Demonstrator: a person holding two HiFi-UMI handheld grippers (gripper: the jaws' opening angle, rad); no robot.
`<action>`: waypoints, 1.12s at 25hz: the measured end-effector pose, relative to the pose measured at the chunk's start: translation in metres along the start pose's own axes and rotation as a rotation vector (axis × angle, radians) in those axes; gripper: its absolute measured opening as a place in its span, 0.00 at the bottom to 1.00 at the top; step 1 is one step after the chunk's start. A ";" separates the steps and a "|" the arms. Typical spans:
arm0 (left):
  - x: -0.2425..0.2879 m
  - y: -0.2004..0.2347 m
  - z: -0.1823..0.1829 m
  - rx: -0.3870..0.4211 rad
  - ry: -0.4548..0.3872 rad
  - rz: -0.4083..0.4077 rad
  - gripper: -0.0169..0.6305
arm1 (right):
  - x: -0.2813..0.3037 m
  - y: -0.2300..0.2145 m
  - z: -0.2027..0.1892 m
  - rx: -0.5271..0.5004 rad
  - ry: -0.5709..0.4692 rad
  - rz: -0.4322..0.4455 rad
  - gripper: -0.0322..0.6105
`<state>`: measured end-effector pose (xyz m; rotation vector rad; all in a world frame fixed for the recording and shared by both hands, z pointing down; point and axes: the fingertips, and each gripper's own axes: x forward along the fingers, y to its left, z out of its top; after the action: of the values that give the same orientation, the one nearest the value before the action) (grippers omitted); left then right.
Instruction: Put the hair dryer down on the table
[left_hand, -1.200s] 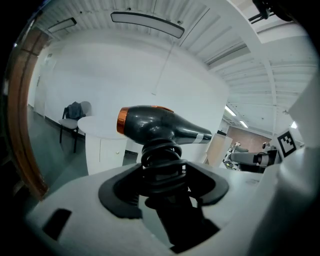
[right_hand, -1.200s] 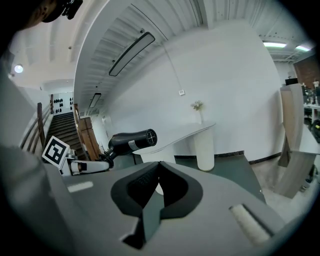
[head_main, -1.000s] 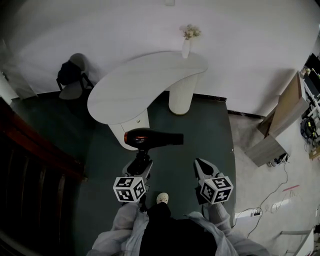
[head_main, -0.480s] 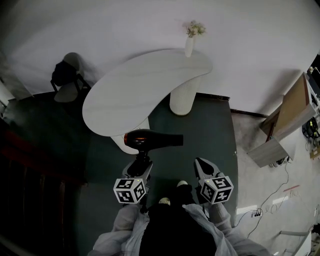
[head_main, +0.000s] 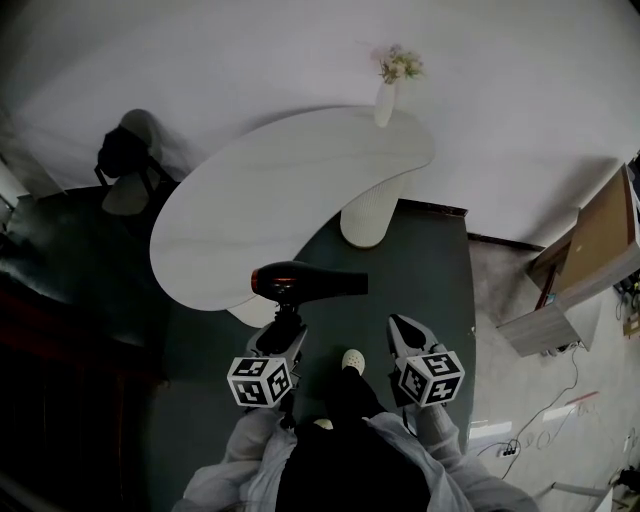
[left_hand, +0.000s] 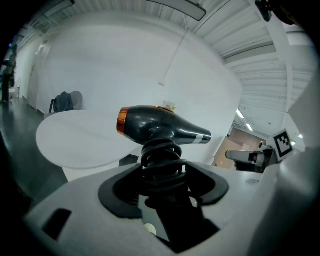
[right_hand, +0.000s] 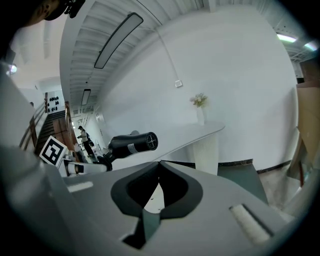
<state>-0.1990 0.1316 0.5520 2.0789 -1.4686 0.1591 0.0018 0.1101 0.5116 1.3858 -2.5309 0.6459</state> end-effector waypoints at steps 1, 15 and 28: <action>0.016 -0.001 0.011 0.003 -0.005 0.002 0.44 | 0.011 -0.013 0.011 -0.003 -0.001 -0.001 0.07; 0.205 -0.022 0.127 0.023 -0.070 -0.016 0.44 | 0.129 -0.160 0.127 0.008 -0.044 0.018 0.07; 0.276 -0.021 0.143 0.056 0.006 -0.042 0.44 | 0.168 -0.210 0.135 0.148 -0.057 -0.004 0.07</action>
<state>-0.1067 -0.1658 0.5402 2.1504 -1.4312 0.1914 0.0920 -0.1769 0.5124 1.4758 -2.5696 0.8188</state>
